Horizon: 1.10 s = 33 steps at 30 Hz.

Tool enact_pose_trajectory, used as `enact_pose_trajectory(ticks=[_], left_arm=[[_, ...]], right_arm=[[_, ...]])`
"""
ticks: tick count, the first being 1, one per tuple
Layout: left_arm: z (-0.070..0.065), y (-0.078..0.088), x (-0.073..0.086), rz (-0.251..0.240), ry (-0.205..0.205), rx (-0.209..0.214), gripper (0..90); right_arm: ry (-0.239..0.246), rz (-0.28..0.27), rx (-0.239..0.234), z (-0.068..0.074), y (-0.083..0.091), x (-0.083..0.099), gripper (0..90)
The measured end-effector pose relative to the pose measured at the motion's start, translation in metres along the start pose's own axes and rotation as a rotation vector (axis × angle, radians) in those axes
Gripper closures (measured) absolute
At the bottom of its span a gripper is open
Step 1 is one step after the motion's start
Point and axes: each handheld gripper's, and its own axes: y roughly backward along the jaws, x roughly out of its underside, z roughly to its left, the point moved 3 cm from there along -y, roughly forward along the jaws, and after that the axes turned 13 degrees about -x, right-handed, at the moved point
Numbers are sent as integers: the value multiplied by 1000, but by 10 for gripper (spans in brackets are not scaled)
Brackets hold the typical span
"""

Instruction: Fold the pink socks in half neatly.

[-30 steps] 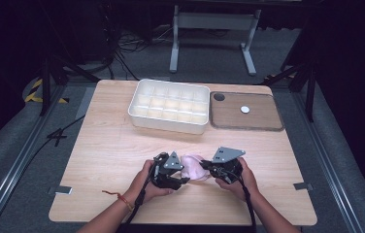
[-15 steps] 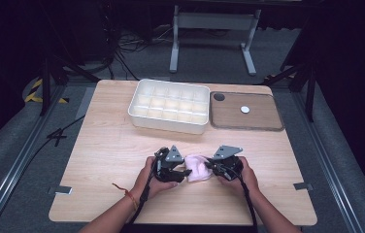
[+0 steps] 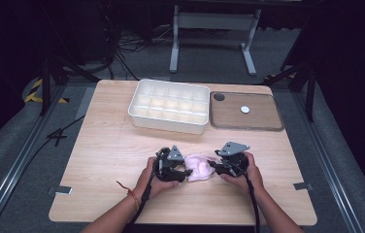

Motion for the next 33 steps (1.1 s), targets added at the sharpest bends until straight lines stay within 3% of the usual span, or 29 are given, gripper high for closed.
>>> enact_pose_trajectory(ticks=[5, 8, 10, 14, 17, 20, 24, 27, 33], left_arm=[[-1, 1, 0, 3, -24, -9, 481], [0, 2, 0, 2, -34, -15, 476], [1, 2, 1, 15, -59, -27, 471], [6, 3, 3, 19, -20, -18, 466], [8, 3, 3, 20, -22, -23, 462], [9, 6, 3, 17, 5, -24, 455], [8, 18, -2, -50, 44, 34, 447], [5, 17, -2, -32, 21, 38, 436], [7, 11, 2, 0, 61, 54, 391]], right_arm=[[-16, 12, -51, -7, -8, 3, 514], [-41, 5, -113, -8, -9, 5, 613], [-43, 9, -126, -7, -9, 5, 645], [-2, 32, -165, -2, -9, 4, 742], [-4, 36, -184, 0, -10, 3, 754], [-21, 39, -206, 0, -10, 3, 759], [-48, 38, -230, 3, -12, 2, 772], [-43, 44, -228, 5, -12, 1, 780], [-21, 74, -247, 16, -11, 0, 786]])
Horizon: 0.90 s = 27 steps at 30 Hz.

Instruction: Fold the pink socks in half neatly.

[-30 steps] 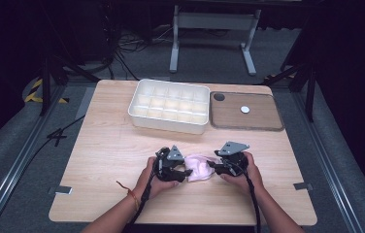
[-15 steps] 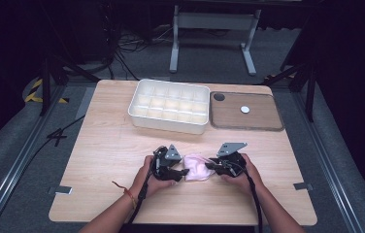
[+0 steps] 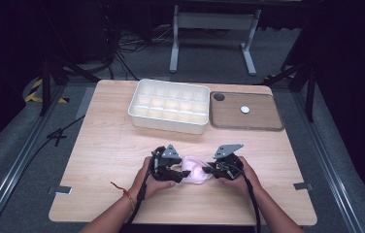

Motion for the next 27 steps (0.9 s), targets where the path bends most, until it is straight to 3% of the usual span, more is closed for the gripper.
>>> enact_pose_trajectory(ticks=[3, 5, 10, 13, 18, 20, 23, 25, 27], left_arm=[[0, -4, 5, 13, 2, 22, 404], [-1, -5, 4, 10, -1, 57, 471], [-5, -5, 5, 4, -32, 67, 593], [-5, -5, 5, 7, -37, 71, 627], [-5, -5, 4, 13, -40, 69, 643], [-6, -5, 4, 15, -31, 65, 644], [-7, -5, 4, 18, -44, 53, 642], [-7, -5, 3, 14, -50, 52, 638], [-6, -6, 3, 14, -48, 56, 636]], right_arm=[[-2, -1, -11, 3, 0, 1, 786], [-3, 3, -9, 4, 0, 1, 786], [38, 8, 46, 9, 0, -1, 755], [44, -31, 65, 9, 5, -4, 738], [88, -143, 102, 11, 21, -13, 752], [113, -160, 127, 12, 22, -16, 770], [145, -164, 119, 17, 20, -21, 773], [175, -161, 87, 23, 16, -24, 783], [200, -135, 72, 27, 7, -25, 788]])
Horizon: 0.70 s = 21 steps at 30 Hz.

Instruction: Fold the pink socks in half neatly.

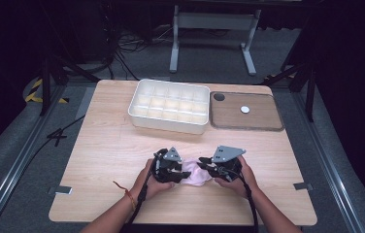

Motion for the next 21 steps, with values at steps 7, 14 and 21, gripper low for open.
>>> enact_pose_trajectory(ticks=[7, 14, 21], left_arm=[[2, 2, 0, 15, -5, 7, 658], [2, 5, -1, -2, 3, 18, 710], [-1, 12, -6, -33, -6, 18, 759]], right_arm=[[-20, 88, -12, -6, -21, 14, 822], [-48, 65, -19, -8, -26, 17, 841], [-45, 66, -14, -6, -29, 16, 843]])
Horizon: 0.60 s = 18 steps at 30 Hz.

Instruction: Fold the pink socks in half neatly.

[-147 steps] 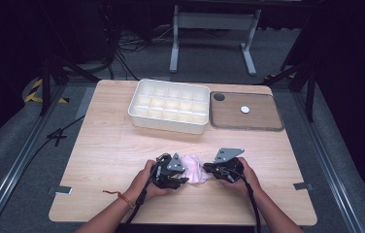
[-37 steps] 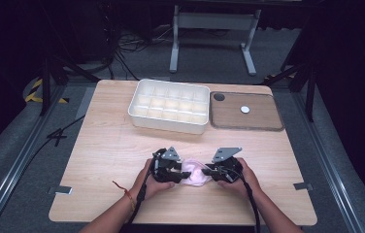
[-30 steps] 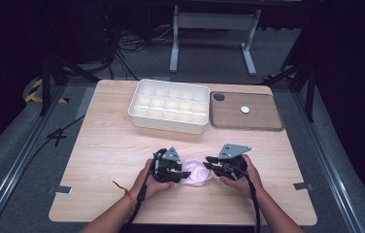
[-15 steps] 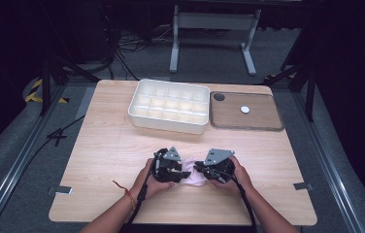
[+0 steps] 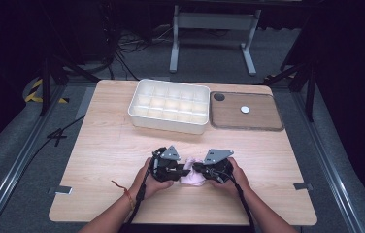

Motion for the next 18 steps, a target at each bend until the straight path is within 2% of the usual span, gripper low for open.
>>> enact_pose_trajectory(ticks=[3, 8, 10, 12, 13, 14, 16, 18], left_arm=[[1, -1, 0, 3, 0, -1, 773], [2, -2, 1, 8, 2, -11, 814], [4, -2, 1, 17, -3, -12, 817], [4, -2, 1, 14, -1, -13, 821], [4, -2, 0, 12, 2, -11, 821], [4, -2, 1, 16, 0, -12, 821], [4, -1, 1, 13, 15, -18, 819], [5, 0, 0, 10, 10, -18, 808]], right_arm=[[11, 12, 7, 2, 0, -2, 840], [21, -3, -4, 5, 3, -5, 838], [24, -24, -20, 9, 7, -8, 857], [29, -20, -46, 12, 6, -9, 885], [30, -1, -53, 13, 3, -8, 890], [27, 18, -49, 13, -1, -6, 892], [-1, 4, -63, 10, -5, -3, 894], [-30, -5, -64, 9, -7, -3, 896]])
